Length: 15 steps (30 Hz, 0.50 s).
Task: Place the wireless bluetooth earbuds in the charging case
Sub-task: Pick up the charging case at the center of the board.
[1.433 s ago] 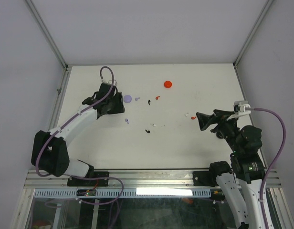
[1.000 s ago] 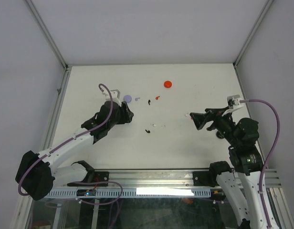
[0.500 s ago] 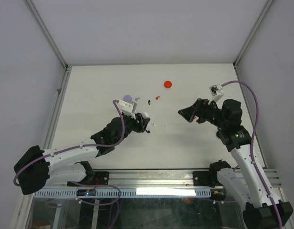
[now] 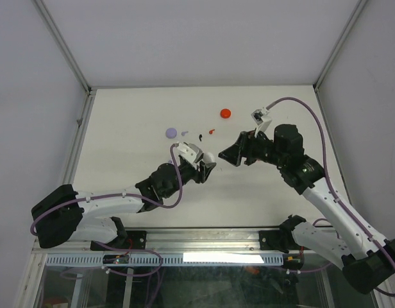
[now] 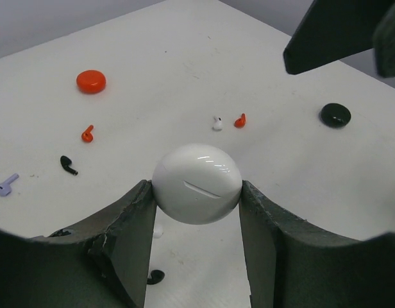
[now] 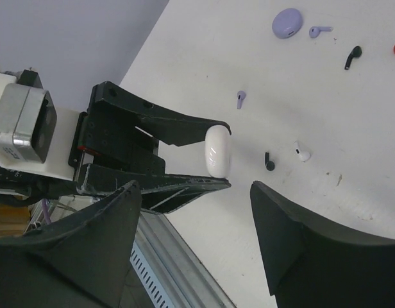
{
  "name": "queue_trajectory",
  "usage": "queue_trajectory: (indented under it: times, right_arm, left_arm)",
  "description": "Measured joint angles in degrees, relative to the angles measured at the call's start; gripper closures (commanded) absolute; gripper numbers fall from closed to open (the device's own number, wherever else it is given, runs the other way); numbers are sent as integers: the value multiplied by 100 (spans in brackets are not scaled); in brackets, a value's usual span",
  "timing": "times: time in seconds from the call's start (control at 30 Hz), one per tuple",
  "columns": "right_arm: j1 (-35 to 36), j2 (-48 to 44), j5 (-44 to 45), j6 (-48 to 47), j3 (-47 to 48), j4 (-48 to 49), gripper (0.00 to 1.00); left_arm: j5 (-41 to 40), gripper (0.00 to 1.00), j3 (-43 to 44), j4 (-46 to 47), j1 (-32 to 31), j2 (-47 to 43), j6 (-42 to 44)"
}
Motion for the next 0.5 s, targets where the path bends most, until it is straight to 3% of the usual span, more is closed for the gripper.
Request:
queue_trajectory:
  times: [0.5]
  right_arm:
    - [1093, 981, 1062, -232, 201, -260, 53]
  left_arm:
    - [415, 67, 15, 243, -114, 144, 413]
